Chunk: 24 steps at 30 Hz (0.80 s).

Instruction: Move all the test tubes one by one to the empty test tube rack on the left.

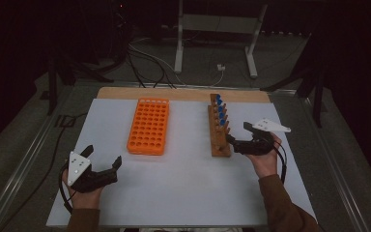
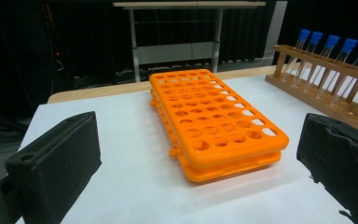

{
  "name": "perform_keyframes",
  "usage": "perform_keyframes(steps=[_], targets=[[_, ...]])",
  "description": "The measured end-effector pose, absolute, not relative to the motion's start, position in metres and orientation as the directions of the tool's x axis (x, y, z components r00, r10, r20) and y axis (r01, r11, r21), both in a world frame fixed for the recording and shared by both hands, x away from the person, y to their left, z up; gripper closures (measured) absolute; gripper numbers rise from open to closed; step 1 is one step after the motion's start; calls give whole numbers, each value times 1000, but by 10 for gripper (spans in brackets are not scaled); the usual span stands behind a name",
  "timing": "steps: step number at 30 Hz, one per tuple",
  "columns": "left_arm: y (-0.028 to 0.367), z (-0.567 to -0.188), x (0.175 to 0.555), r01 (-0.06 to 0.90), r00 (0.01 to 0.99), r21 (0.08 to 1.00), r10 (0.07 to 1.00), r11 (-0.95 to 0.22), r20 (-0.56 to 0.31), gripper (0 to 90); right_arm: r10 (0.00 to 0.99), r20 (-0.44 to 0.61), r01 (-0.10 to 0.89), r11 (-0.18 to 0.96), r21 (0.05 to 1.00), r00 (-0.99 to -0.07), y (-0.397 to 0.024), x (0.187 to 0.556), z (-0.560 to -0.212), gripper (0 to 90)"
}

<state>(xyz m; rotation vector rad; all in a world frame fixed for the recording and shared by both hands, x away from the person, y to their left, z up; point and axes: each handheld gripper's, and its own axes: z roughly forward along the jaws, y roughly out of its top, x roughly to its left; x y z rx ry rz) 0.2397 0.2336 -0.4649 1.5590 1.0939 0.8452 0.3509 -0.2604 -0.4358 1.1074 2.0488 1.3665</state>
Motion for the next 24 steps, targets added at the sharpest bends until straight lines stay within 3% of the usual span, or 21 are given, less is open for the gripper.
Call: perform_keyframes(steps=[7, 14, 15, 17, 24], targets=[[233, -467, 240, 236, 340, 969, 941, -80, -5, 5, 804, 87, 404, 199, 893, -588, -251, 378, -438, 260], [235, -467, 237, 236, 337, 969, 942, -75, -10, 5, 807, 41, 408, 253, 877, -589, -239, 390, -451, 585], [235, -467, 237, 233, 335, 970, 942, -71, -11, 5, 807, 41, 408, 253, 877, -589, -239, 390, -451, 585], [235, -468, 237, 238, 335, 968, 942, -73, -12, 5, 803, 41, 419, 266, 868, -595, -237, 394, -457, 674], [236, -467, 237, 235, 344, 970, 939, -68, -18, 5, 796, 48, 408, 257, 876, -604, -233, 400, -462, 749]])
